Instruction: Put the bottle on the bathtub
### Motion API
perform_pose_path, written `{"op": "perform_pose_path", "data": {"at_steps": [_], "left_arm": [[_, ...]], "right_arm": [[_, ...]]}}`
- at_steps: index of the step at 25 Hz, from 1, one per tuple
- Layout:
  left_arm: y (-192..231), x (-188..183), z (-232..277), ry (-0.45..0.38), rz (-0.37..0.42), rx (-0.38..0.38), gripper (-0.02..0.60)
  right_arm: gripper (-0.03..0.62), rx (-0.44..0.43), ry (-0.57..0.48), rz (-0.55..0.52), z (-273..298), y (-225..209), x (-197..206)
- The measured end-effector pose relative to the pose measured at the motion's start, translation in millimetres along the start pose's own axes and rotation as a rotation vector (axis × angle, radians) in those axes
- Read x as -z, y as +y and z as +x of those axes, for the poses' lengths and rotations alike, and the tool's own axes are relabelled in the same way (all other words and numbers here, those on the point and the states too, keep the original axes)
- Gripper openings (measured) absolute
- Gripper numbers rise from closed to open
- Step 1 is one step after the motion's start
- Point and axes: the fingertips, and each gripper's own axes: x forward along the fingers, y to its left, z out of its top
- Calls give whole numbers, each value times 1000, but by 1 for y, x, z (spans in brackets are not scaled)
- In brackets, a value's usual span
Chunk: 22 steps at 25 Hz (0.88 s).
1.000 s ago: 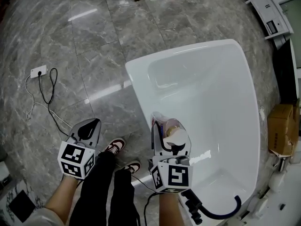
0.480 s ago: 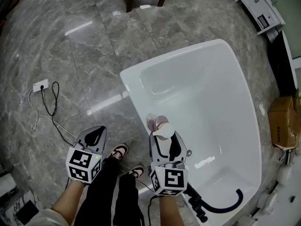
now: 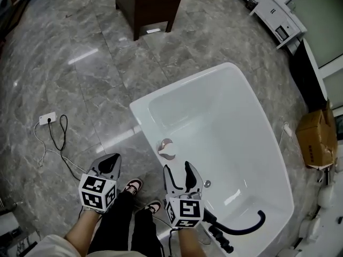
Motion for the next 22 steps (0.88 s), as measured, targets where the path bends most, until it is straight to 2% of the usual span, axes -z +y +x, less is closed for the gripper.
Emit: {"op": "perform_pose_path", "data": {"at_steps": [7, 14, 22], "left_arm": [[-21, -38, -22, -63, 8, 19, 17], [-44, -63, -50, -103, 1, 41, 15], [-87, -91, -73, -168, 42, 83, 16]], "right_arm": [[273, 24, -53, 6, -28, -6, -31], [272, 57, -95, 72, -65, -18, -52], [213, 108, -182, 134, -113, -36, -72]]}}
